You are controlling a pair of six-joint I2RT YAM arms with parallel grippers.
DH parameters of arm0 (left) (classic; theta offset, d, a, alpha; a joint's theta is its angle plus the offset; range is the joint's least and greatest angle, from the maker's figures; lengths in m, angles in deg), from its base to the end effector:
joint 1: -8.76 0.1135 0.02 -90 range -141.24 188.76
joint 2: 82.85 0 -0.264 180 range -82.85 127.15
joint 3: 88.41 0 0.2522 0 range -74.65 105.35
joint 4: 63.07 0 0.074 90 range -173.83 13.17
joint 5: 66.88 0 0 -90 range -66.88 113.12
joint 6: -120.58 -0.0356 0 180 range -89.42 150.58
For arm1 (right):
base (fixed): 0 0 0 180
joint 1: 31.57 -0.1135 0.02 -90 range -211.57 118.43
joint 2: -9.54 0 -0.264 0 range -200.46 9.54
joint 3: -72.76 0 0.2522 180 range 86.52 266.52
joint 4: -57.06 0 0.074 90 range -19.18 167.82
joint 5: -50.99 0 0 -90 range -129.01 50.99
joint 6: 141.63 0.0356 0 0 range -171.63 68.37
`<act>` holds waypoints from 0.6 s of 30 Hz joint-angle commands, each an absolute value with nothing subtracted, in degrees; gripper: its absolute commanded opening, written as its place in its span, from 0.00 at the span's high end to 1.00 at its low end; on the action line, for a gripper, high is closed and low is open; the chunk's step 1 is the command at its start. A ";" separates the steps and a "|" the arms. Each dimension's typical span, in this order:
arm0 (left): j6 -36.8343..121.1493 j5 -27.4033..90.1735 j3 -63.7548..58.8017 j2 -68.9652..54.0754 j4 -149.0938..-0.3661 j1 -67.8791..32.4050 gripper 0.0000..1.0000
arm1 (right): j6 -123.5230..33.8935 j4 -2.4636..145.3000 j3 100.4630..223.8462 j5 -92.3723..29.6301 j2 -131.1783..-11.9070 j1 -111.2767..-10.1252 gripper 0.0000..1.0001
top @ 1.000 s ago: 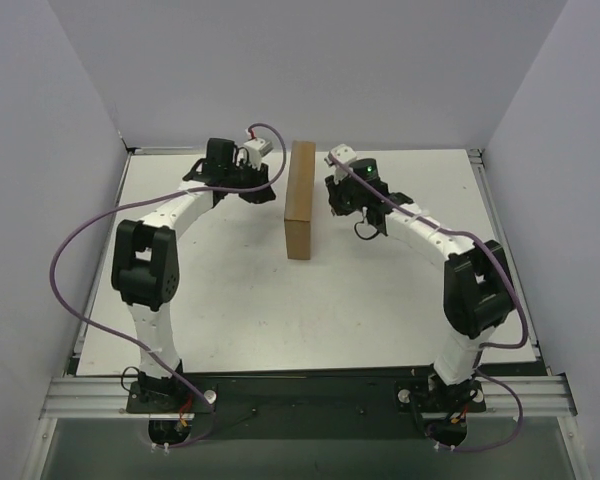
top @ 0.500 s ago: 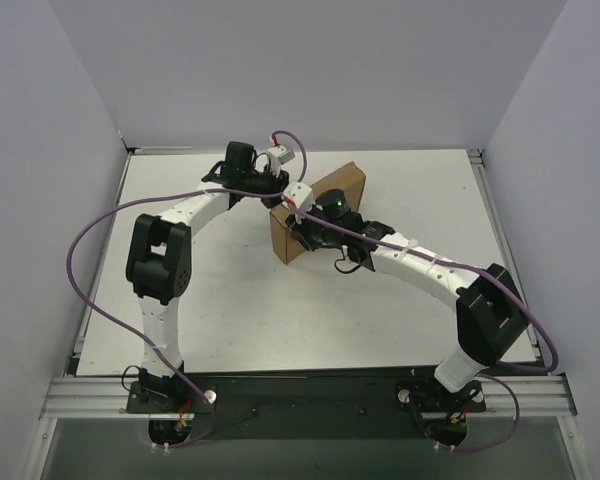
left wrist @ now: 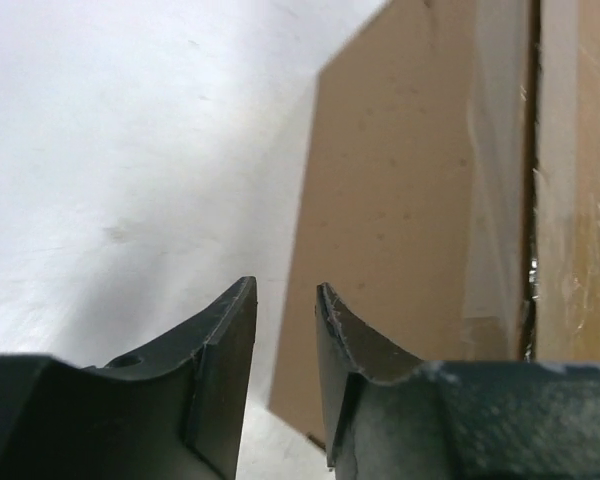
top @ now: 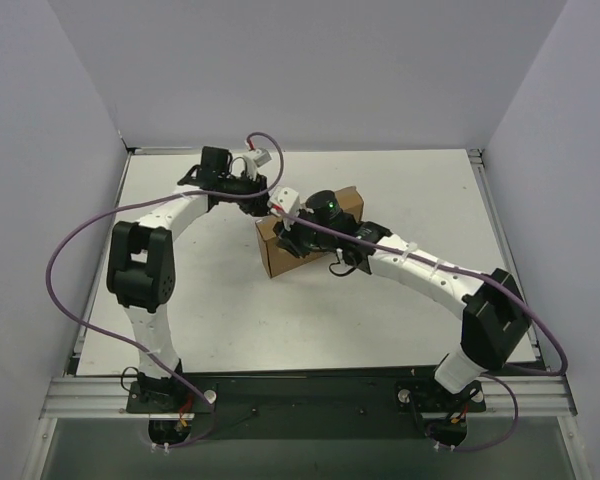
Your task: Unpack the express box
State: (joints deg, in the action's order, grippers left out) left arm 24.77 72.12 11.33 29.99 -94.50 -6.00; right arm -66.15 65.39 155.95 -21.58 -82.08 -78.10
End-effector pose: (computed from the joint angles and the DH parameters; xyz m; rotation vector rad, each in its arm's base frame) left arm 0.4162 -0.1374 0.2314 0.8080 2.0944 -1.0739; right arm 0.2539 0.2833 0.3093 -1.1462 1.5197 0.6662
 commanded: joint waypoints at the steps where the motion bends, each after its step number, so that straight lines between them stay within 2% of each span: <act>1: 27.14 68.14 21.56 28.86 -93.10 -1.88 0.55 | -66.05 68.08 159.38 -18.97 -75.11 -75.17 1.00; 8: 34.89 73.48 33.80 30.97 -92.91 -2.57 0.35 | -57.62 80.22 168.41 -11.51 -68.96 -64.81 1.00; 12: 30.06 73.75 31.97 29.65 -96.69 -7.65 0.27 | -57.69 81.11 169.14 -16.14 -64.13 -58.04 1.00; 15: 24.87 69.98 29.60 27.98 -96.96 -10.56 0.28 | -58.66 75.77 163.37 -25.45 -61.66 -54.87 1.00; 18: 26.26 71.19 28.54 27.10 -92.50 -13.12 0.39 | -57.79 69.70 160.09 -29.43 -61.65 -51.71 1.00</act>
